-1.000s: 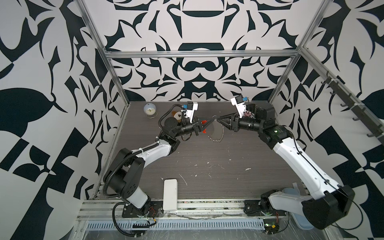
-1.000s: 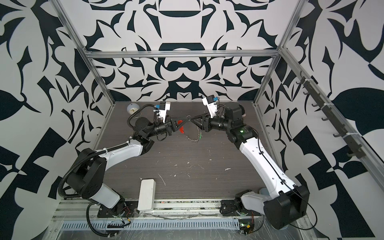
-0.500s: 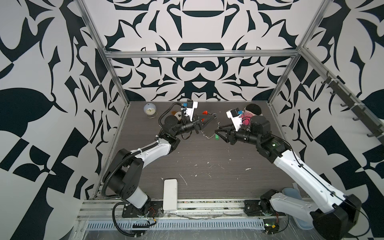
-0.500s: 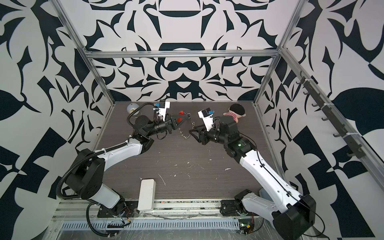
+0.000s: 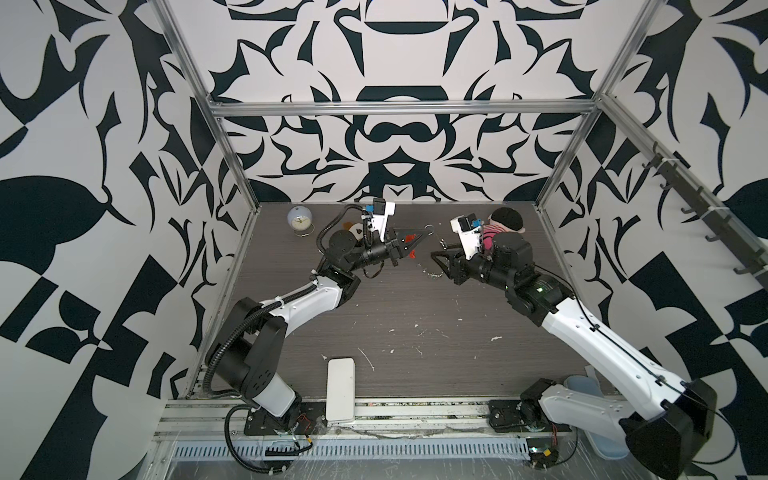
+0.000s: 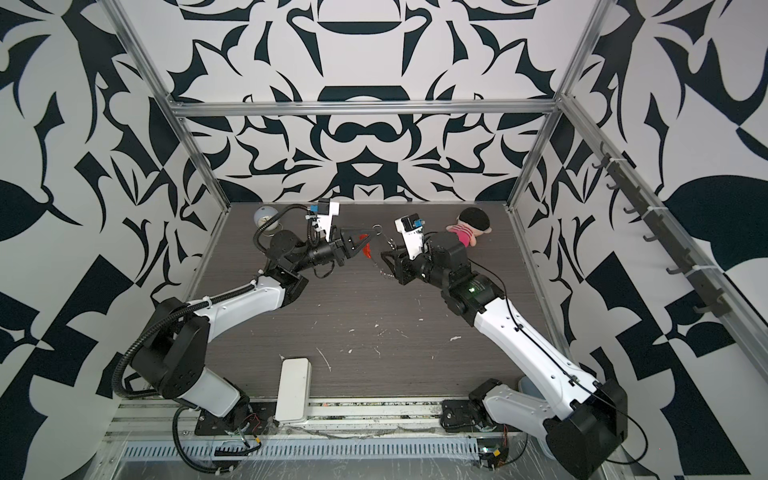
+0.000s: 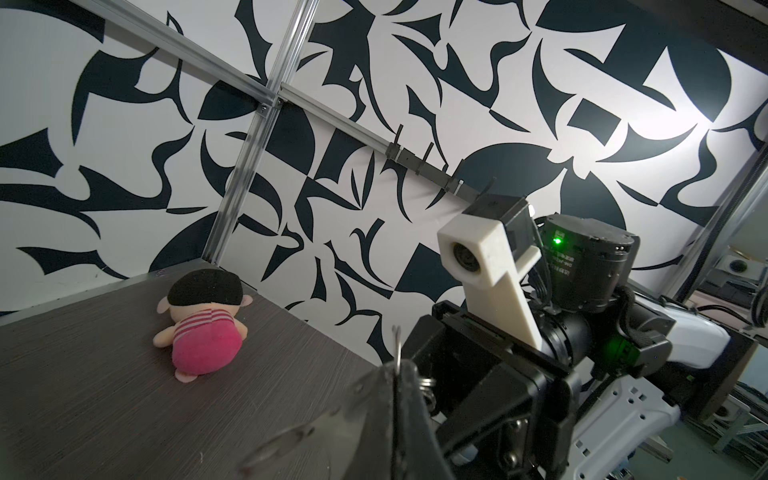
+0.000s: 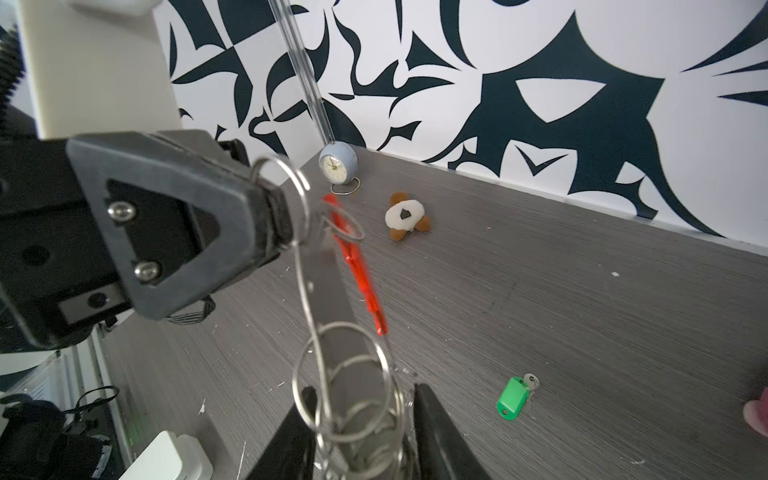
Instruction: Put the keys on the keyring
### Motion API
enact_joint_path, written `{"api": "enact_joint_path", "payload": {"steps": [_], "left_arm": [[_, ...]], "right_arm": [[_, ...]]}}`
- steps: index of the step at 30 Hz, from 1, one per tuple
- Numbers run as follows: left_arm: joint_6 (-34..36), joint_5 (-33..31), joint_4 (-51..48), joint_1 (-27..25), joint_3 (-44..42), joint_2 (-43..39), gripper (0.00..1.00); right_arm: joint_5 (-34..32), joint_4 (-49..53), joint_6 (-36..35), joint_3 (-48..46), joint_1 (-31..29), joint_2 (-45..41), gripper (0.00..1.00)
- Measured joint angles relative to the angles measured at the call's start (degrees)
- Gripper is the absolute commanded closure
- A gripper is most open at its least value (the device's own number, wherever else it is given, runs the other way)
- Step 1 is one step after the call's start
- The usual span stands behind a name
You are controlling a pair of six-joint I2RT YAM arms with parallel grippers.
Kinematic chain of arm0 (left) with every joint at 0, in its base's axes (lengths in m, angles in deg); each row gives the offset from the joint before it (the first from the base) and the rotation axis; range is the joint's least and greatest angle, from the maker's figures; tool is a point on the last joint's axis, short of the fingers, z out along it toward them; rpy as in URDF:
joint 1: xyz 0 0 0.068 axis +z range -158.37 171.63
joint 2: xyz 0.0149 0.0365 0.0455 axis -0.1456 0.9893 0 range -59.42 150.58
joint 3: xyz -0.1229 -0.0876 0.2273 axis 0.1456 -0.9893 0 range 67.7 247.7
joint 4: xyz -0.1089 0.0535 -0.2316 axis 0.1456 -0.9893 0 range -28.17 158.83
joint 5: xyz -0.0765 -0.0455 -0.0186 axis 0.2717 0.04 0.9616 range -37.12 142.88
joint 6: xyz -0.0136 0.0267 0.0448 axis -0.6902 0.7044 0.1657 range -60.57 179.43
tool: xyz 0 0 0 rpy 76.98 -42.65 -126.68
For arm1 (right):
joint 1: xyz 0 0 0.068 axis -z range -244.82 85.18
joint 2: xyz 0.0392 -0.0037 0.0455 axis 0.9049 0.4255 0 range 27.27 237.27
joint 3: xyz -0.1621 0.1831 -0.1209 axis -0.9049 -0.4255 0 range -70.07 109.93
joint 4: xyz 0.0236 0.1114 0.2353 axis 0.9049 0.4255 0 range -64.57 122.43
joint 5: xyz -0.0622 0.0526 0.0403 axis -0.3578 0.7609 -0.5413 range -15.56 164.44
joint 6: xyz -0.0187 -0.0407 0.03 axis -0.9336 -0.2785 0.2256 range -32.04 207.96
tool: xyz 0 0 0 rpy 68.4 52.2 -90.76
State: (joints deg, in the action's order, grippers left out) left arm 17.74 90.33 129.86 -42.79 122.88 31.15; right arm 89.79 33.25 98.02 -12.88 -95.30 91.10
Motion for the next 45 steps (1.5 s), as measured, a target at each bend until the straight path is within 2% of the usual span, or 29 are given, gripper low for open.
{"api": "enact_joint_path", "payload": {"steps": [3,7,13,20,27,31,45], "left_arm": [[0.0,0.0,0.0,0.0,0.0,0.0,1.0],[0.0,0.0,0.0,0.0,0.0,0.0,1.0],[0.0,-0.2,0.0,0.0,0.0,0.0,1.0],[1.6,-0.3,-1.1,0.0,0.0,-0.1,1.0],[6.8,-1.1,-8.1,-0.6,0.3,-1.6,1.0],[11.3,-2.8,-13.6,-1.5,0.9,-3.7,1.0],[20.5,-9.2,-22.6,-3.4,1.3,-6.4,1.0]], "right_arm": [[-0.5,-0.1,-0.1,0.0,0.0,0.0,0.65],[-1.0,-1.0,-0.4,-0.1,-0.4,0.4,0.83],[-1.2,-1.5,-1.2,-0.4,-1.0,0.4,1.0],[-1.7,-1.0,-2.2,-0.4,-1.1,0.3,1.0],[-3.2,3.1,-3.6,0.6,-1.9,0.4,1.0],[-4.9,5.4,-4.3,1.9,-2.6,0.4,1.0],[-10.8,9.9,-5.0,4.7,-4.8,2.5,1.0]]}}
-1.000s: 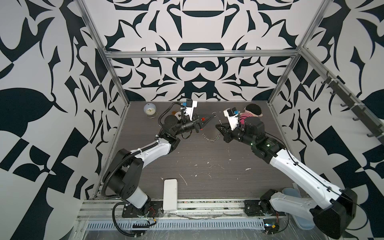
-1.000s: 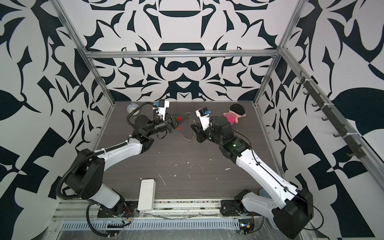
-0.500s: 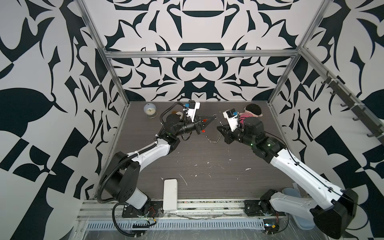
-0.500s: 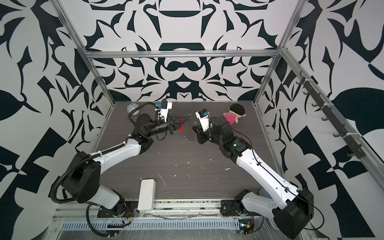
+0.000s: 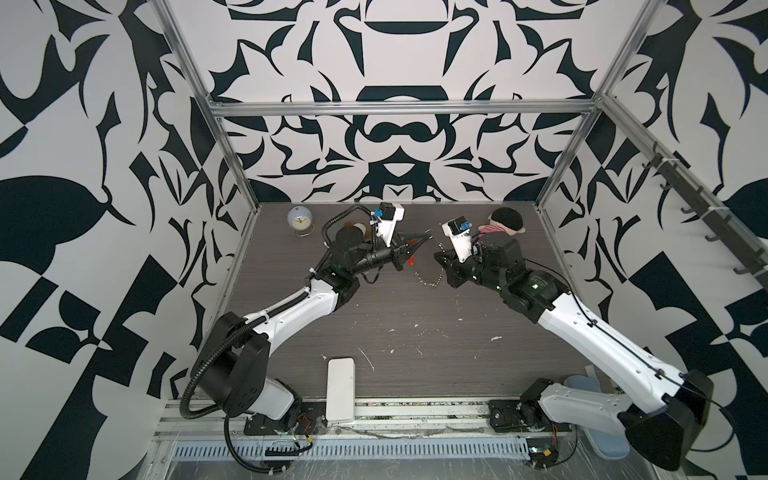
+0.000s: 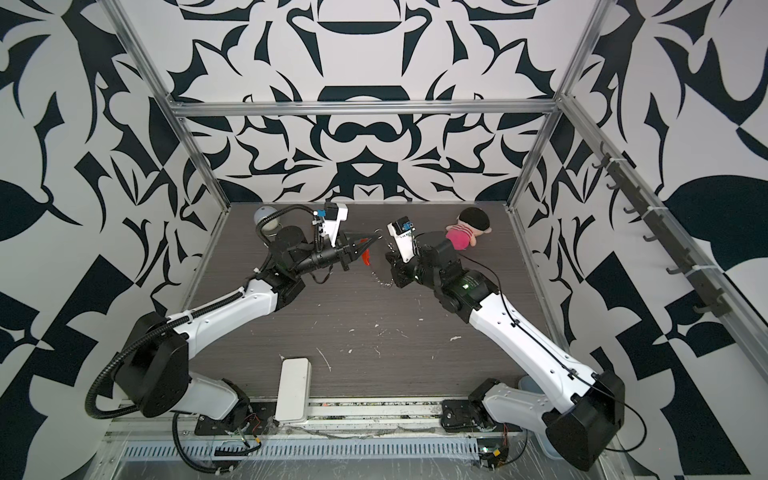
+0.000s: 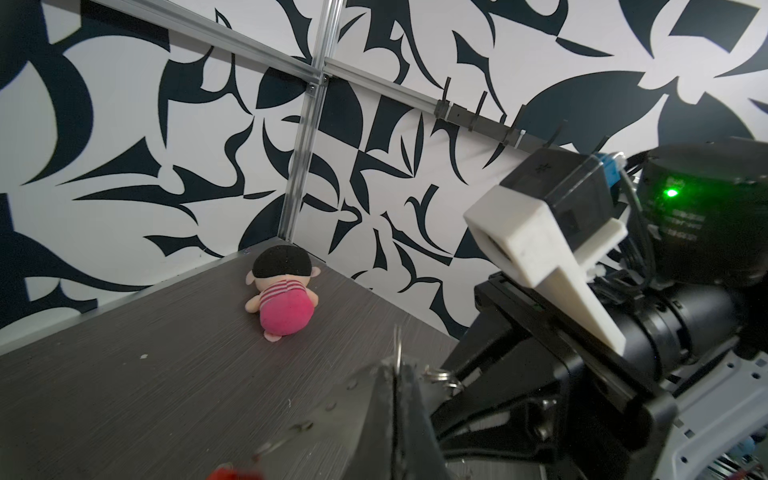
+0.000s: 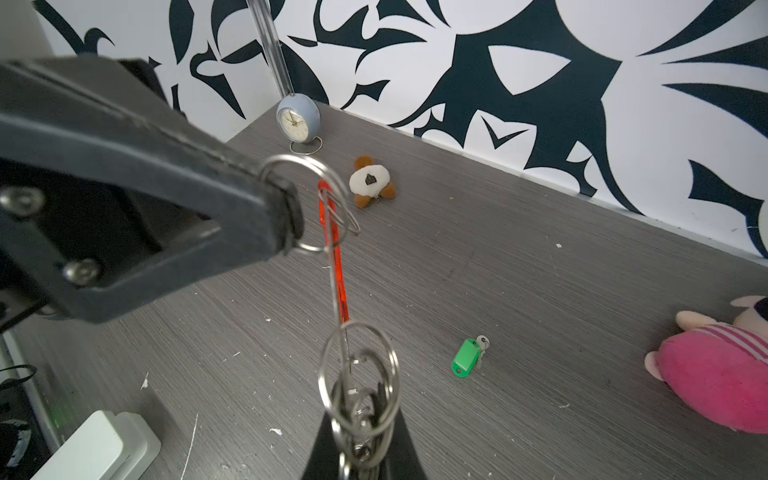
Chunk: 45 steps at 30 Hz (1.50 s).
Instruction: Put the keys on the keyring
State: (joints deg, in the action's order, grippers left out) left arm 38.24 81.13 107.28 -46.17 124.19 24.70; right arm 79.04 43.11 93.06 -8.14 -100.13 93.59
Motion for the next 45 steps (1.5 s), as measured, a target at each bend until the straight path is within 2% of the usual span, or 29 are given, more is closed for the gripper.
{"api": "enact_joint_path", "payload": {"steps": [5,25,45], "left_arm": [[4.4,-4.5,-4.2,-1.6,0.0,-2.1,1.0],[11.7,-11.7,-10.5,-3.2,0.3,-4.9,1.0],[17.9,-14.7,-14.5,-4.6,1.1,-5.6,1.0]], "right_arm": [[-1.9,0.7,-0.5,0.3,-0.9,0.0,1.0],[-4.0,2.0,-2.0,1.8,-2.6,1.3,1.0],[-5.0,5.3,-2.3,3.6,-3.3,1.9,1.0]]}}
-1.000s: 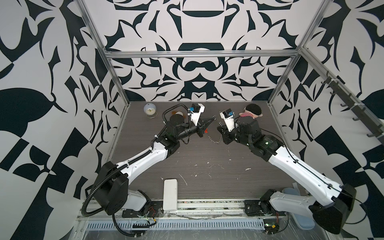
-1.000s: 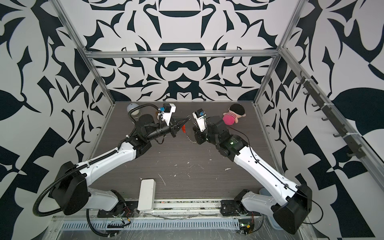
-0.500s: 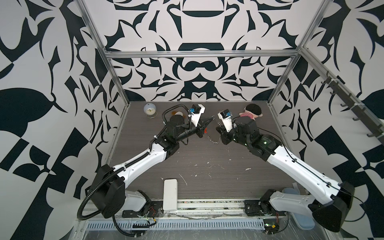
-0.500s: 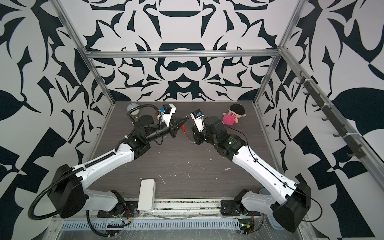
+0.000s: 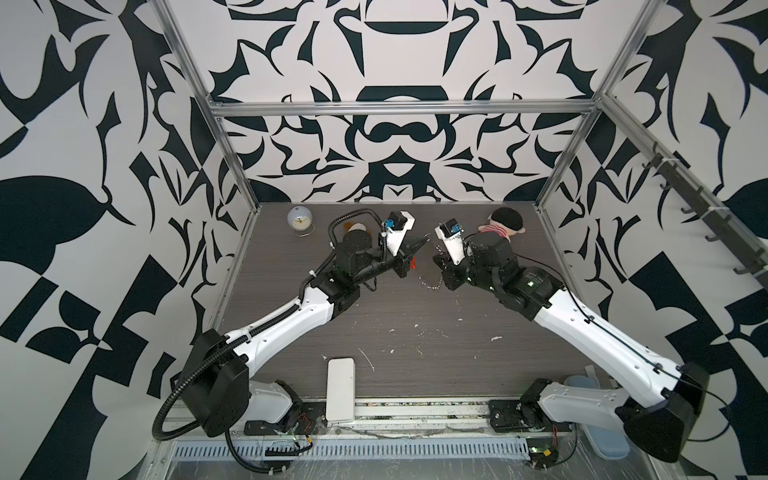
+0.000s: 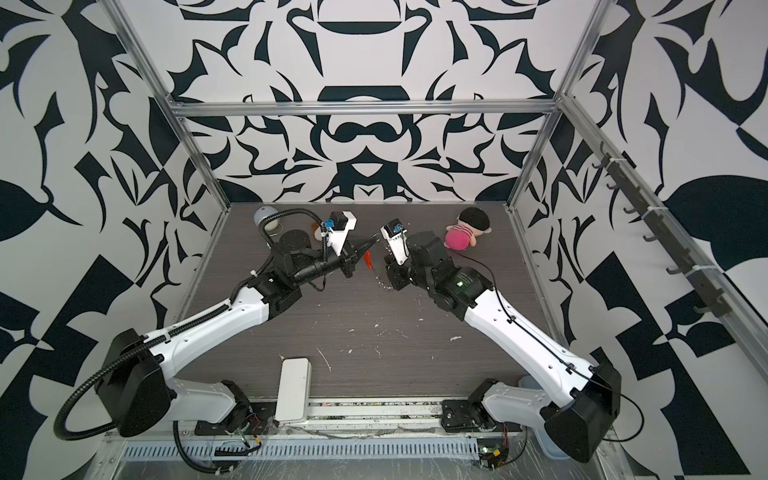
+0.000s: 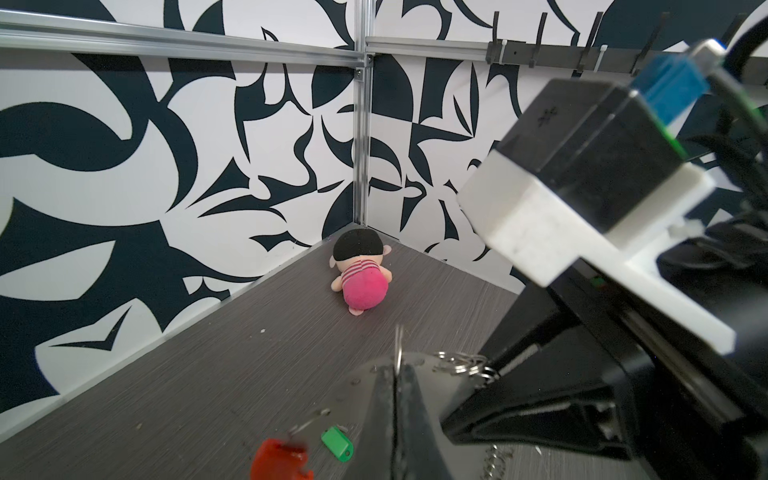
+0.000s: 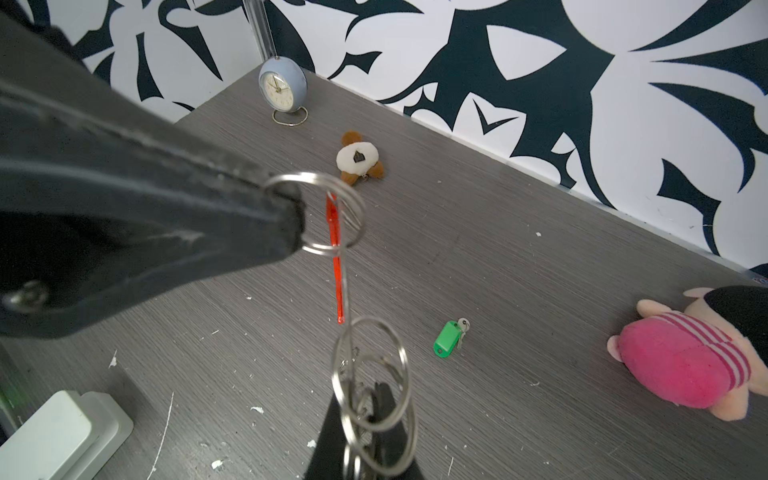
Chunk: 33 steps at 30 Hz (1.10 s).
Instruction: Put the keys on the keyring
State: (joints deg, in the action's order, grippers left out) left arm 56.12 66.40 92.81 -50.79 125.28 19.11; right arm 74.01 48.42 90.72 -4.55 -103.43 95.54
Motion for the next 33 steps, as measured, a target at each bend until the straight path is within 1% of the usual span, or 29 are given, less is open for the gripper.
{"api": "enact_joint_path", "payload": {"steps": [17,26,33], "left_arm": [[6.1,-6.7,-2.3,-2.3,0.0,-0.9,1.0],[8.7,-8.4,-2.8,-2.3,0.0,-1.7,1.0],[9.1,-9.5,-3.1,-2.3,0.0,-1.7,1.0]], "right_arm": [[-2.0,1.3,0.3,0.4,-1.2,0.1,1.0],[-2.3,2.9,0.5,2.9,-1.6,1.6,1.0],[-1.7,2.7,0.5,3.1,-1.6,2.4,1.0]]}}
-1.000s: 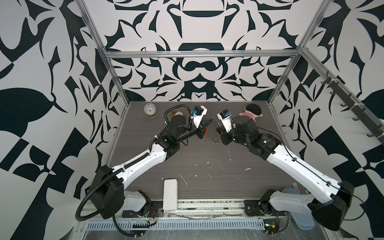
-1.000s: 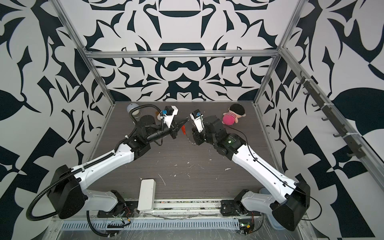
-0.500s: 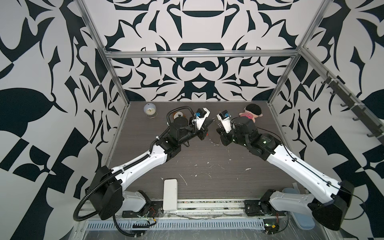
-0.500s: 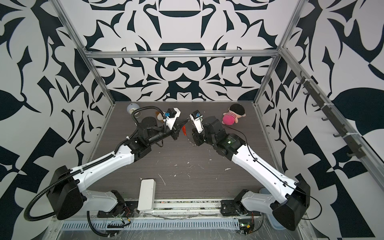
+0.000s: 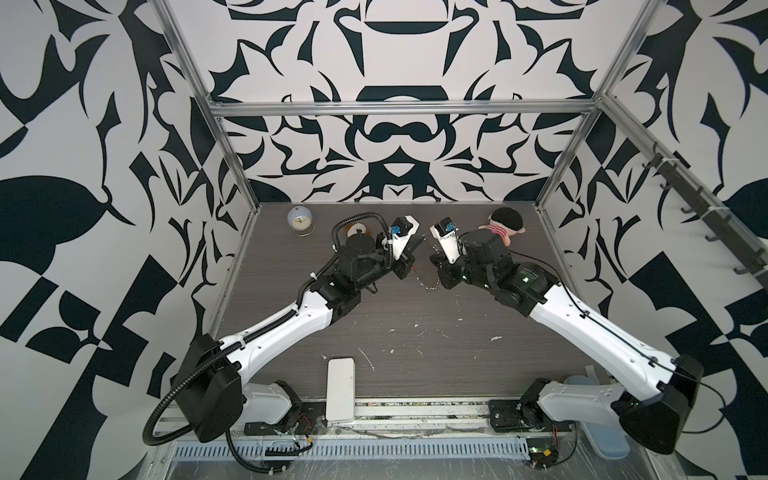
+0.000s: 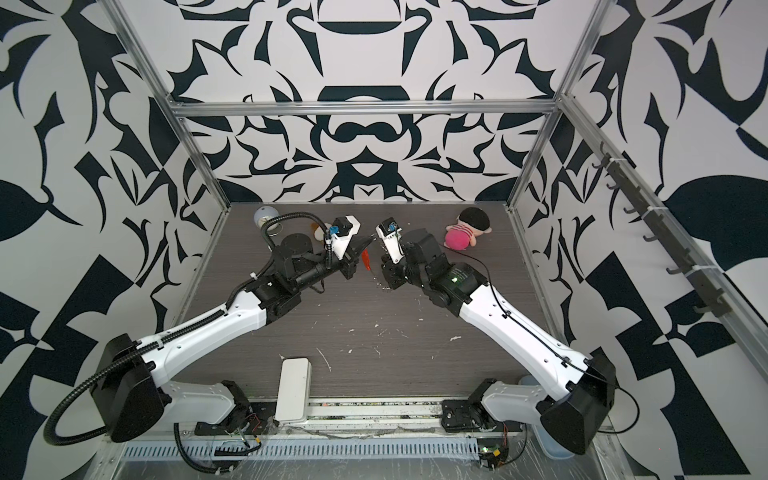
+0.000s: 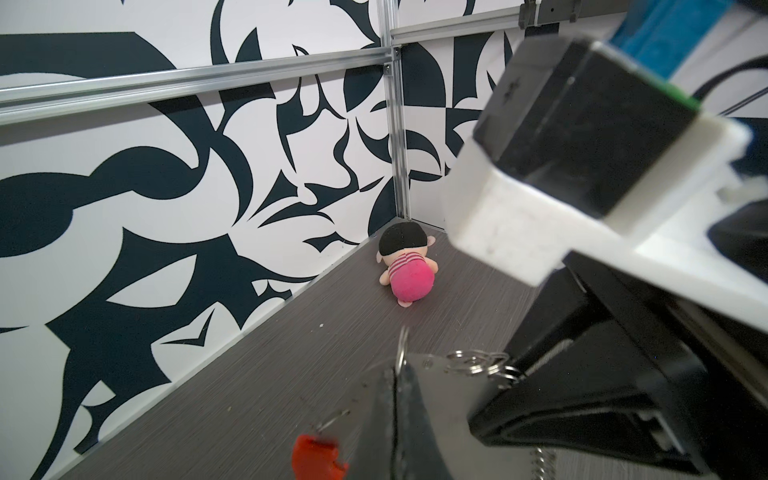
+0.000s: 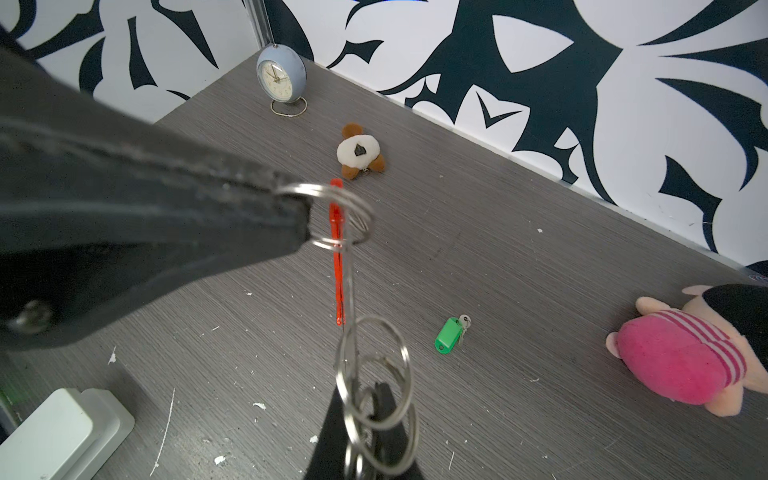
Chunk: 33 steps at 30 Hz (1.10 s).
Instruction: Put the keys on the keyring
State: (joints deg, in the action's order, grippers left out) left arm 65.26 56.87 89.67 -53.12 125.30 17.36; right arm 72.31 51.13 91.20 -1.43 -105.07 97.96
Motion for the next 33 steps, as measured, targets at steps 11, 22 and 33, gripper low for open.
{"api": "enact_joint_path", "payload": {"steps": [11,22,33], "left_arm": [[-3.7,-1.2,3.5,0.0,0.0,1.4,1.0],[-5.4,0.5,6.0,0.0,-0.1,4.0,1.0],[-4.7,6.4,6.4,0.0,-1.5,3.8,1.0]], "right_arm": [[-0.4,-1.5,1.3,0.0,0.2,0.1,0.86],[3.8,-3.2,0.6,0.0,-1.2,-3.2,0.56],[3.8,-1.1,-1.7,4.5,0.5,-7.4,0.68]]}}
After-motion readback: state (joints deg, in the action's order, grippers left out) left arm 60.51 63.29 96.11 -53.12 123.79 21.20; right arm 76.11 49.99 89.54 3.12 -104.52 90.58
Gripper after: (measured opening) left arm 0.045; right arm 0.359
